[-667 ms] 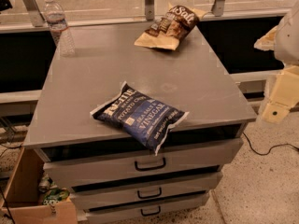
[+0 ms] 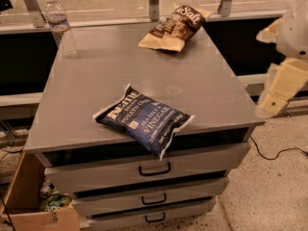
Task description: Move brown chip bag near blue chip bag
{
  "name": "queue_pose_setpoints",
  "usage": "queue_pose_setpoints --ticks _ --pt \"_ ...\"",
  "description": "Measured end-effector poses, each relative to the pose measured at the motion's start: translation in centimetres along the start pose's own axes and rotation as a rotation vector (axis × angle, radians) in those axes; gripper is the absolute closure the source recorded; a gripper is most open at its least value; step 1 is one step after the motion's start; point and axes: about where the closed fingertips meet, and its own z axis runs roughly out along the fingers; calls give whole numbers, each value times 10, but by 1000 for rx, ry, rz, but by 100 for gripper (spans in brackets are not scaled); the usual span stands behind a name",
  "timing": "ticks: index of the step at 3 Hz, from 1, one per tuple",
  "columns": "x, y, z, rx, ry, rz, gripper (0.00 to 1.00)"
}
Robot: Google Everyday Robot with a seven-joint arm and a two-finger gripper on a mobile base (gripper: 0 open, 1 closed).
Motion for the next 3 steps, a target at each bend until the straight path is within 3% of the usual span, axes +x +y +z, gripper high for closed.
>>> queue_pose_setpoints --ticks 1,2,3 --pt "-21 -55 22 68 -126 -25 0" --pt "-58 -113 48 140 -273 -52 0" --pt "-94 -164 72 200 -387 -36 0"
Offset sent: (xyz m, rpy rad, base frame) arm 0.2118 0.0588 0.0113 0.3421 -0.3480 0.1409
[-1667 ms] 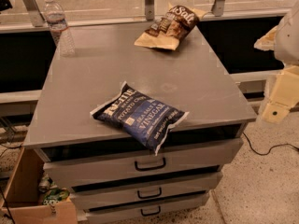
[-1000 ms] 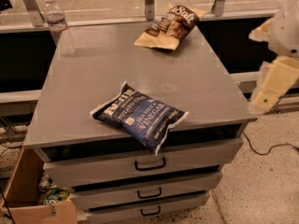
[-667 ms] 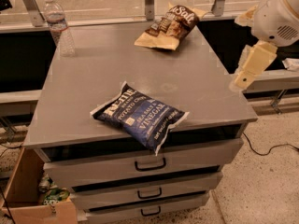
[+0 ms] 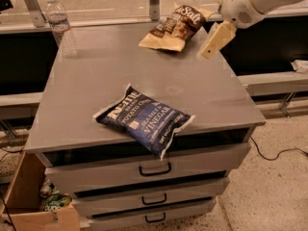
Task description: Move brown chip bag near blue chip bag
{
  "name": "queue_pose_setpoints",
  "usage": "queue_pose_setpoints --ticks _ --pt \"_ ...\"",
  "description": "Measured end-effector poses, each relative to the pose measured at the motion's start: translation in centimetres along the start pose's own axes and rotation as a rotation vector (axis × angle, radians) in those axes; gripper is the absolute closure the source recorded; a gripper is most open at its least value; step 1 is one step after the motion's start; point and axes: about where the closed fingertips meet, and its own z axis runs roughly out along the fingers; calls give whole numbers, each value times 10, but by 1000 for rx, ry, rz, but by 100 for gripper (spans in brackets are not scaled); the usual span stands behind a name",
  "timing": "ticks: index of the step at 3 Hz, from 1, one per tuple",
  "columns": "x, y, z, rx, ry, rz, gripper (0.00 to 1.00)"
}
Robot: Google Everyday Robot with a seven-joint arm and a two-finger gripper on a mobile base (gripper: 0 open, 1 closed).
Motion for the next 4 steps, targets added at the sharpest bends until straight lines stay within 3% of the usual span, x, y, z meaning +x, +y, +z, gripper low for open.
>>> queue_pose_setpoints --ticks 1,2,4 --pt "-24 -36 47 52 -96 49 0" --pt "-43 -67 89 106 -151 117 0" --pt "-40 -123 151 189 -166 210 0"
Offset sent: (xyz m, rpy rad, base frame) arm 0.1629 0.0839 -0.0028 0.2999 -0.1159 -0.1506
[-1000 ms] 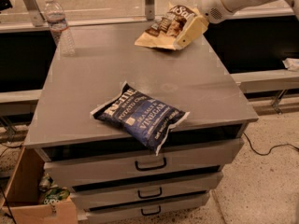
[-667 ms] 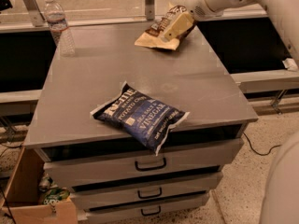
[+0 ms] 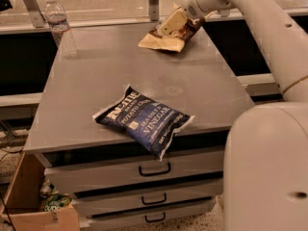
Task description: Move brown chip bag near blue chip bag
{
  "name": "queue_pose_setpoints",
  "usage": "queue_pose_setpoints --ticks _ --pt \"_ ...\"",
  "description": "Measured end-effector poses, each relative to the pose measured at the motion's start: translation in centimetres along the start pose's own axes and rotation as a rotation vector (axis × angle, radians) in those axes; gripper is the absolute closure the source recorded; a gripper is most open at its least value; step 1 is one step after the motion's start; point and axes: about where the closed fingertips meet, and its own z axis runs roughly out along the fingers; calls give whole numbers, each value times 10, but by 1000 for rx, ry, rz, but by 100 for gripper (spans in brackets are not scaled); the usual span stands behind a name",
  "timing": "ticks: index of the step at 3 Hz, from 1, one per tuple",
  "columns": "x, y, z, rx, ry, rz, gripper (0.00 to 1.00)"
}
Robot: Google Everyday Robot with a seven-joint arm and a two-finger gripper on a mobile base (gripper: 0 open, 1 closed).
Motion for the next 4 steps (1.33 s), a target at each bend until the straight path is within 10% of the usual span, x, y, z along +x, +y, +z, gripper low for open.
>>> queue_pose_setpoints --ticks 3,4 --pt "39 -21 54 5 89 54 0" --pt "61 -25 57 14 155 52 16"
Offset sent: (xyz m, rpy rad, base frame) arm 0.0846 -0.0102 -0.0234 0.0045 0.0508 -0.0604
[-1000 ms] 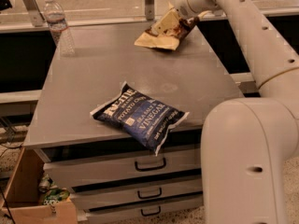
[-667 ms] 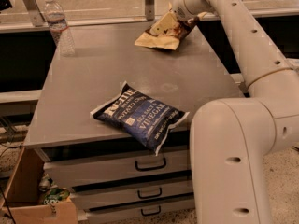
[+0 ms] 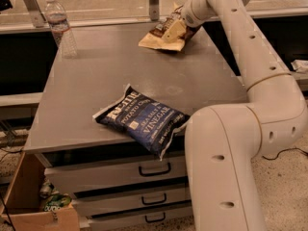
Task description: Move brown chip bag near blue chip bag
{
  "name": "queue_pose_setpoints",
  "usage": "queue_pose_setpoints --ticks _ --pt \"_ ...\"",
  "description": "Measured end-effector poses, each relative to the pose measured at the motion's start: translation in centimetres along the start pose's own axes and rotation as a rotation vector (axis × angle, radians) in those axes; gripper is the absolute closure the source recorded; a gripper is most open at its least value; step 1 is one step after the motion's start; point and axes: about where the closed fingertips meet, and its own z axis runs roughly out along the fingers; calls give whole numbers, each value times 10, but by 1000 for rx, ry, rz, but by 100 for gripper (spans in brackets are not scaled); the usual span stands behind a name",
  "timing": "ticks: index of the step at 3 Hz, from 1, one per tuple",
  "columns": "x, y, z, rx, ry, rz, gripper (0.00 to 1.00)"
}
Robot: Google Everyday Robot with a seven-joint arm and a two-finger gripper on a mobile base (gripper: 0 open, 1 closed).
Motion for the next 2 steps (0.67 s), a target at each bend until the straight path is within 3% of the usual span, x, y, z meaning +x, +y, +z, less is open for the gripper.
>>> queue_pose_setpoints --ticks 2 --pt "0 -9 -18 10 8 -65 64"
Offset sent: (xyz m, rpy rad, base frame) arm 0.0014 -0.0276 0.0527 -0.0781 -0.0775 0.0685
